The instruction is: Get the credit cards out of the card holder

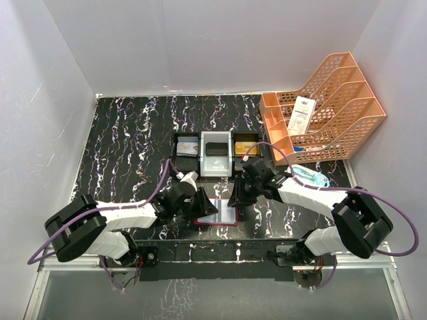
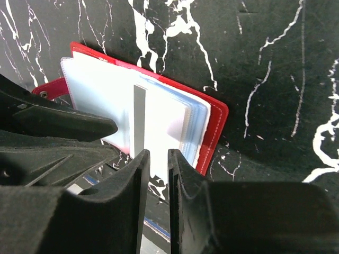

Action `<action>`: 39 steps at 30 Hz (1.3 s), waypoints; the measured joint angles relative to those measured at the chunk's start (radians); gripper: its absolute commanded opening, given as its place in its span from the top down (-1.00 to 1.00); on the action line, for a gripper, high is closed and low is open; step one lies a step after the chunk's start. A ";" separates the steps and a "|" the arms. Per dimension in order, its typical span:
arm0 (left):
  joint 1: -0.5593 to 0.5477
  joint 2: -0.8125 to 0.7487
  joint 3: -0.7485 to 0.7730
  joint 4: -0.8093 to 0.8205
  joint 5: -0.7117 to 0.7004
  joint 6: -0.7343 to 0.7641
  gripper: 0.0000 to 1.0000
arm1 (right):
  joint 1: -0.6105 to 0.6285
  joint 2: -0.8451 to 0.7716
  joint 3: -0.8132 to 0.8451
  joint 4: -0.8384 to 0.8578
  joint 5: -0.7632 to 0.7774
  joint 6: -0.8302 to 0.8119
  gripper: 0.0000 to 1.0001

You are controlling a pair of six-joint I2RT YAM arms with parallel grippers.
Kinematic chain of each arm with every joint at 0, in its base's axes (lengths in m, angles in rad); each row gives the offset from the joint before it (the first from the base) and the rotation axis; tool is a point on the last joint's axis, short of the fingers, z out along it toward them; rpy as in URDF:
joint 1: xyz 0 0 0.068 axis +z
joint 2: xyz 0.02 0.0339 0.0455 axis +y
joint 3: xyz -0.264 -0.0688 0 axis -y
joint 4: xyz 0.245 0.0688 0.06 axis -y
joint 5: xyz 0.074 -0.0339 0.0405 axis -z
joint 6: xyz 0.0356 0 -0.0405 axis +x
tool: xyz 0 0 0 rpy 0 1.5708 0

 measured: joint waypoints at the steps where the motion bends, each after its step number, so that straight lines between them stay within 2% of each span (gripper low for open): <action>1: 0.000 0.000 -0.002 0.004 0.000 -0.002 0.32 | 0.003 0.003 -0.001 0.005 -0.002 0.005 0.62; 7: 0.000 0.012 -0.010 0.041 0.002 -0.009 0.36 | 0.016 0.074 -0.024 0.077 -0.028 0.033 0.63; 12: 0.000 0.033 -0.047 0.091 0.011 -0.023 0.44 | 0.016 0.074 -0.049 0.134 -0.043 0.052 0.64; 19: 0.000 0.045 -0.085 0.166 0.025 -0.045 0.80 | 0.016 0.063 -0.087 0.204 -0.057 0.070 0.64; 25: 0.000 0.045 -0.097 0.176 0.030 -0.053 1.00 | 0.016 0.063 -0.095 0.222 -0.063 0.075 0.64; 34: 0.000 -0.053 -0.138 0.158 0.000 -0.072 1.00 | 0.017 0.071 -0.097 0.233 -0.071 0.075 0.64; 36: 0.000 -0.074 -0.140 0.154 -0.008 -0.073 0.79 | 0.018 0.073 -0.097 0.237 -0.073 0.076 0.64; 39: 0.000 -0.077 -0.140 0.156 -0.013 -0.074 0.70 | 0.018 0.073 -0.097 0.238 -0.075 0.075 0.64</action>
